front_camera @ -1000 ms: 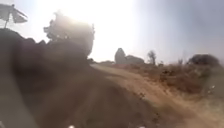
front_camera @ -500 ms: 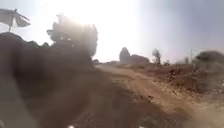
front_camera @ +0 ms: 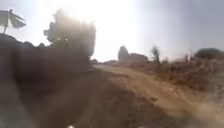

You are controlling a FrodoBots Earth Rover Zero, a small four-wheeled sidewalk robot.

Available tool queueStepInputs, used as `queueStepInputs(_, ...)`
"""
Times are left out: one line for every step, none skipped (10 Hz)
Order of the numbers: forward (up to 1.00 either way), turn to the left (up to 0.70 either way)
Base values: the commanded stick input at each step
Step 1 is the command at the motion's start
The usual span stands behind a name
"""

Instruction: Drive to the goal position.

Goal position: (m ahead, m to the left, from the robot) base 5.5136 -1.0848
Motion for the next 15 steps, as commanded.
queueStepInputs(0.45, 0.0)
queueStepInputs(0.45, 0.0)
queueStepInputs(0.45, 0.0)
queueStepInputs(0.45, -0.02)
queueStepInputs(0.45, -0.11)
queueStepInputs(0.45, -0.2)
queueStepInputs(0.45, -0.03)
queueStepInputs(0.45, -0.01)
queueStepInputs(0.45, 0.0)
queueStepInputs(0.45, 0.0)
queueStepInputs(0.45, 0.0)
queueStepInputs(0.45, 0.0)
queueStepInputs(0.45, 0.0)
queueStepInputs(0.45, 0.0)
queueStepInputs(0.45, 0.0)
